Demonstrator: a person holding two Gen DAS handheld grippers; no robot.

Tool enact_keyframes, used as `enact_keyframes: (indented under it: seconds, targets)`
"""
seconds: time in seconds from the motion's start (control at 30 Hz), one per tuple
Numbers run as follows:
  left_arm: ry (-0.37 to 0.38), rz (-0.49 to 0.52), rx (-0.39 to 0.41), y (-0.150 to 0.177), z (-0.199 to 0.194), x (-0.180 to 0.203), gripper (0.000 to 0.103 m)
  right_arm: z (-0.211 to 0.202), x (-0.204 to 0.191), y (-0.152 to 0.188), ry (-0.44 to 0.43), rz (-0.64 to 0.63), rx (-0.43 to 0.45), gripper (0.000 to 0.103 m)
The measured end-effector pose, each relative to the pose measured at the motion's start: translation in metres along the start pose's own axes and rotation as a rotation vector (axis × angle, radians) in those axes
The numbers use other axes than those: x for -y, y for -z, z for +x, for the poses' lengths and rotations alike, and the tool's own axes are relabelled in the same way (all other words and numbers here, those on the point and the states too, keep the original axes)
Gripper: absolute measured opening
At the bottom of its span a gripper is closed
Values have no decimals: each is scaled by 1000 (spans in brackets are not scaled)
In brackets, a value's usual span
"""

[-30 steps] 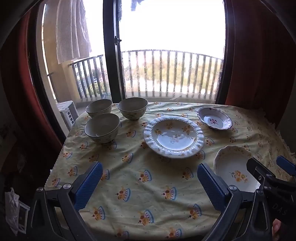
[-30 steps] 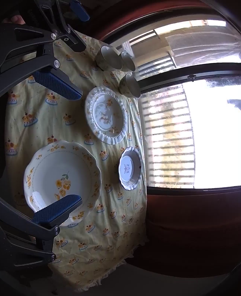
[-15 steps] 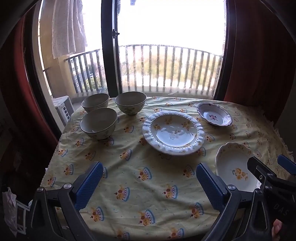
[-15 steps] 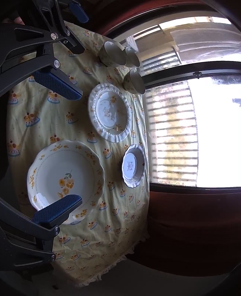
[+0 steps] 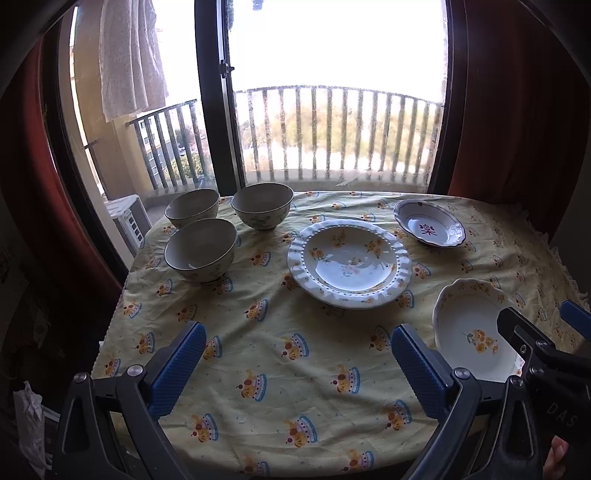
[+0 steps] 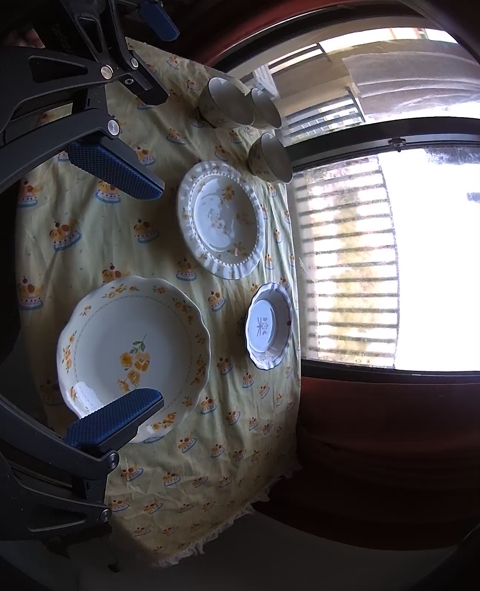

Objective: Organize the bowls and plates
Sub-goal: 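Move the right tool toward the large orange-flower scalloped plate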

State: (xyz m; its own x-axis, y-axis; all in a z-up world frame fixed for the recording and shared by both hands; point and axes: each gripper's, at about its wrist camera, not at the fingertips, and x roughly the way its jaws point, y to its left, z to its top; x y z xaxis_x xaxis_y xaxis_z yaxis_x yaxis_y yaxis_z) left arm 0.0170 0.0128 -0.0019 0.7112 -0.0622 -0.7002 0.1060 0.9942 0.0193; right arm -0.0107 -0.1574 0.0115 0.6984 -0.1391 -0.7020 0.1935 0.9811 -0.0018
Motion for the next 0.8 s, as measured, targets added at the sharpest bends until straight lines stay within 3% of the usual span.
enact_keyframes:
  seconds: [0.13, 0.8]
  targets:
    - [33, -52, -47, -9, 0, -6, 99, -6, -2, -9, -7, 0, -10, 103]
    - [0, -49, -64, -17, -9, -13, 99, -17, -13, -22, -13, -12, -45, 103]
